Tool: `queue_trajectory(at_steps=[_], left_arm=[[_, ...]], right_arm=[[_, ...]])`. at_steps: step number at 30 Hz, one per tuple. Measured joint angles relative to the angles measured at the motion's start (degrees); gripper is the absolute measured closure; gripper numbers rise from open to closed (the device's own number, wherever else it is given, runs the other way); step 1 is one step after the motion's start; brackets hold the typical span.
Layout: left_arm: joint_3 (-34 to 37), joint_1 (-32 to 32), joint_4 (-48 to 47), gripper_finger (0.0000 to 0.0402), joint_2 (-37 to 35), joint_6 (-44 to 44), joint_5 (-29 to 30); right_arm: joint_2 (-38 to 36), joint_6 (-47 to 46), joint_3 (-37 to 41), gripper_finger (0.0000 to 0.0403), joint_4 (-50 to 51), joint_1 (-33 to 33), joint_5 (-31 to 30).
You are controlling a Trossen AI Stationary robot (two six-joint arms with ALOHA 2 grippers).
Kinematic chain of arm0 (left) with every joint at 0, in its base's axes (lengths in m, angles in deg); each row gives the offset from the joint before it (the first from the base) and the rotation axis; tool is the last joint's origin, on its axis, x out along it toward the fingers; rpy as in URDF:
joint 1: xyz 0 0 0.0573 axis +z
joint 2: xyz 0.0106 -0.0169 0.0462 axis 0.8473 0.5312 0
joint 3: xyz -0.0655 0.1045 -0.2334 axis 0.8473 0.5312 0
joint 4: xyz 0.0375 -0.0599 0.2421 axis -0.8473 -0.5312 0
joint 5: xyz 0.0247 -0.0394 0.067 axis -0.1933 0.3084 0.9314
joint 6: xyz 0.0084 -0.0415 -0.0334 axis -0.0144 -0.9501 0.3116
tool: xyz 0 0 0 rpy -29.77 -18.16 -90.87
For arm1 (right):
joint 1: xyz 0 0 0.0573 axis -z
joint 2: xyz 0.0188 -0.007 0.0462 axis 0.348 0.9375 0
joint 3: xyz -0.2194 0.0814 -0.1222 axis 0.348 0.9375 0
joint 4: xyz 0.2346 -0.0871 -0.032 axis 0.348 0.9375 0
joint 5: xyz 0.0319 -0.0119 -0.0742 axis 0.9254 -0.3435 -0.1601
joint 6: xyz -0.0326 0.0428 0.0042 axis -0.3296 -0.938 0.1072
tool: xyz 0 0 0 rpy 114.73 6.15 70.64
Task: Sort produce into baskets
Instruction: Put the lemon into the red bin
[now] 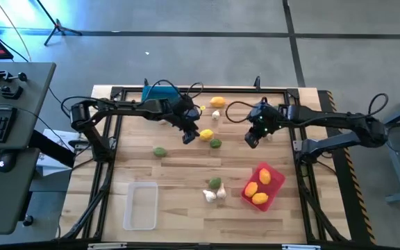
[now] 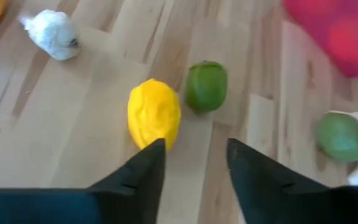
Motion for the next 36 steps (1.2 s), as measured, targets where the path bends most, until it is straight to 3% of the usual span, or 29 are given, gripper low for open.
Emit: queue_trajectory(at_steps=[5, 9, 18, 25, 36], left_arm=[[0.00, 0.24, 0.03, 0.0168, 1.31, 0.31, 2.64], [0.00, 0.10, 0.67, 0.0147, 3.80, 1.34, 3.70], [-0.04, -2.09, 6.52, 0.0144, 8.73, 1.82, 8.30], [0.00, -2.50, 7.75, 0.0144, 12.15, 0.42, 8.24], [0.00, -3.77, 12.24, 0.0148, 13.39, -0.58, 12.05]], right_arm=[[0.00, 2.36, 0.00, 0.0402, -0.24, 1.38, 0.09], [0.00, 2.64, 0.00, 0.0402, -0.41, 1.41, 0.08], [0.02, 2.55, -0.02, 0.0402, -0.51, 1.41, 0.08], [0.02, 2.49, -0.03, 0.0402, -1.59, 1.39, -0.10], [0.04, 2.60, -0.04, 0.0402, -1.74, 1.39, -1.74]])
